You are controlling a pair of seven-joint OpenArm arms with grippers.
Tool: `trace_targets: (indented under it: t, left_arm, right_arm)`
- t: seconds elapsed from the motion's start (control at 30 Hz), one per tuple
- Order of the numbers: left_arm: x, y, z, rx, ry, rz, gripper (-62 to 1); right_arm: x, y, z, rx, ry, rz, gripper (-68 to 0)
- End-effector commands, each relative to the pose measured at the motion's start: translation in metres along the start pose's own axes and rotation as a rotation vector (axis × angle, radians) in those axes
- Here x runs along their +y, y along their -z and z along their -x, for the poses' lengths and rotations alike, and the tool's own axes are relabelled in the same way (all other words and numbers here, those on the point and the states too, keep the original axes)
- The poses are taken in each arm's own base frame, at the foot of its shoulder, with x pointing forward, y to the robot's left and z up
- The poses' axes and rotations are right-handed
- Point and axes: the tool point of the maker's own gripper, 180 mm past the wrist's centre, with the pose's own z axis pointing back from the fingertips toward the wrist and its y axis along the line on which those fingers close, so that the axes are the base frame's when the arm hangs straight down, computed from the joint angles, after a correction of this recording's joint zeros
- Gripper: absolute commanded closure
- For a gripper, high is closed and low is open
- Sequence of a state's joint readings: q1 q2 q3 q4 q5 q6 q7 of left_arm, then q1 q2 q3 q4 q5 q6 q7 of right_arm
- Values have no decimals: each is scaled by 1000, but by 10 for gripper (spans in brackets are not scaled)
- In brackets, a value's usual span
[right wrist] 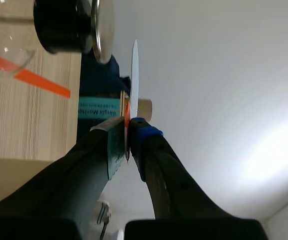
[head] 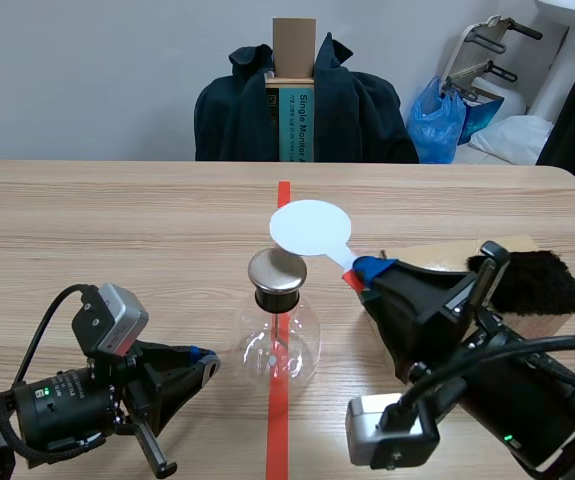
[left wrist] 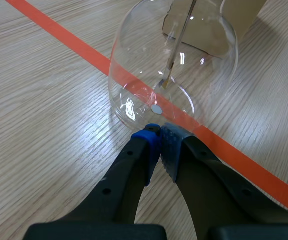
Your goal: Do the electroscope experiment.
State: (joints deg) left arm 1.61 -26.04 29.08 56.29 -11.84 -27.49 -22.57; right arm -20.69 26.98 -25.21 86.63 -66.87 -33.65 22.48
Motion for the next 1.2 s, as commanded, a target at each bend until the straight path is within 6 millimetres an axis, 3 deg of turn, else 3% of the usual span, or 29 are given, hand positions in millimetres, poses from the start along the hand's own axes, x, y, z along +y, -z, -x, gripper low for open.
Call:
trace_targets:
  t: [0.0,0.47,0.63,0.73,0.97,1.17]
  left_arm:
    - [-2,3,-12,-40,-1,7,-31]
    - [-2,3,-12,-41,-1,7,-32]
    - [-2,3,-12,-41,-1,7,-31]
    - [-2,3,-12,-42,-1,7,-32]
    - [-2,3,-12,-41,0,7,-32]
    - [-1,2,-12,-41,0,6,-32]
  right_arm:
    - [-9,2,9,38,-9,31,-7]
    - [-10,-5,55,290,-7,33,-7]
    - [-18,-9,66,334,-27,67,-7]
    - [-44,-11,72,339,-57,160,-7]
    - [-129,-21,91,391,-92,412,-7]
    - [-175,-32,97,409,-99,521,-7]
